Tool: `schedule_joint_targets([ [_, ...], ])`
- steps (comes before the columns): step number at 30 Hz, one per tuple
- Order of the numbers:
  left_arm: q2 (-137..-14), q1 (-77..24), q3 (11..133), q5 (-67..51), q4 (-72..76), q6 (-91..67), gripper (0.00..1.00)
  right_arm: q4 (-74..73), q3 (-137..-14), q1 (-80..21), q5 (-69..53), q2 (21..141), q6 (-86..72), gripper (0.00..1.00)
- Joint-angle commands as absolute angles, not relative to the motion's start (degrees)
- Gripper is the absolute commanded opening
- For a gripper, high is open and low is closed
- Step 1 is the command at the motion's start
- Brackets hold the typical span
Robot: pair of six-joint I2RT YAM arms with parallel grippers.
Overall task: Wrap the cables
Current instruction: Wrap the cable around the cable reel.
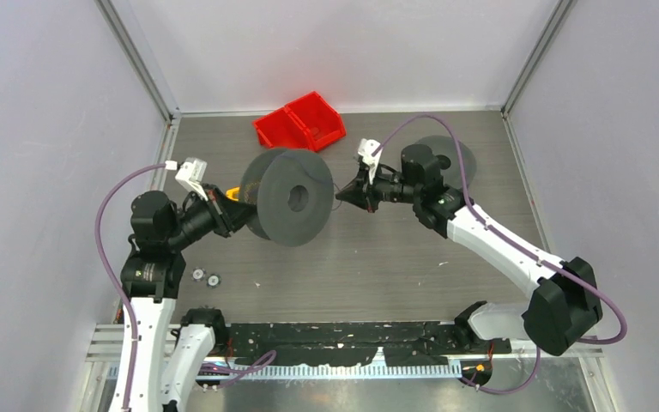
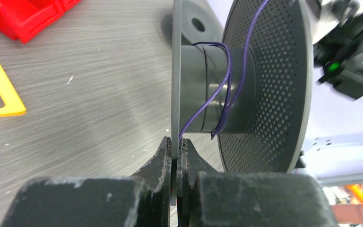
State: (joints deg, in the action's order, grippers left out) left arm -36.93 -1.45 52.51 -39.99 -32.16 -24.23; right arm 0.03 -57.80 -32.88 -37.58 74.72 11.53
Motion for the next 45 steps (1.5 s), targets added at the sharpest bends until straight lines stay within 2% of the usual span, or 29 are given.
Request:
schedule_joint_targets([
  [1, -35.31, 1.85, 48.8, -49.39, -7.58, -41.77, 0.0, 12.88, -52.16, -32.68, -44.84, 72.31, 2.66, 0.06],
  [3, -36.7, 2.2, 49.94, -50.32, -9.08, -41.29, 0.0, 19.65, -49.58, -32.69, -46.0, 71.95, -1.78, 0.05],
  [7, -38.93, 2.52, 54.22, -46.57, -23.48, -30.0, 0.0, 20.9, -48.33, -32.22, -43.32, 68.21, -3.65, 0.05],
  [13, -40.02, 2.69, 50.62, -56.33, -20.28, -30.81, 0.0, 21.41, -51.0, -25.99, -39.51, 65.52, -6.94, 0.06],
  [18, -40.36, 2.64, 51.04, -55.89, -26.02, -24.85, 0.0, 23.72, -51.94, -19.57, -41.48, 66.71, -11.45, 0.05],
  [24, -41.32, 2.61, 50.21, -58.0, -26.94, -22.18, 0.0, 23.25, -54.23, -18.99, -44.89, 70.07, -12.44, 0.06],
  [32, -40.98, 3.66, 47.3, -64.11, -7.54, -37.83, 0.0, 21.94, -51.2, -18.99, -45.81, 74.3, -12.95, 0.05],
  [38, -41.82, 4.57, 47.44, -63.95, -2.64, -41.84, 0.0, 21.61, -47.21, -18.98, -45.35, 74.81, -13.49, 0.05],
  [43, -40.61, 4.63, 46.09, -53.11, -0.49, -44.4, 0.0, 27.45, -42.6, -21.29, -47.73, 73.2, -19.63, 0.05],
  [45, -39.99, 4.61, 44.26, -48.44, 5.46, -46.77, 0.0, 32.32, -38.82, -23.74, -47.97, 71.74, -24.37, 0.05],
])
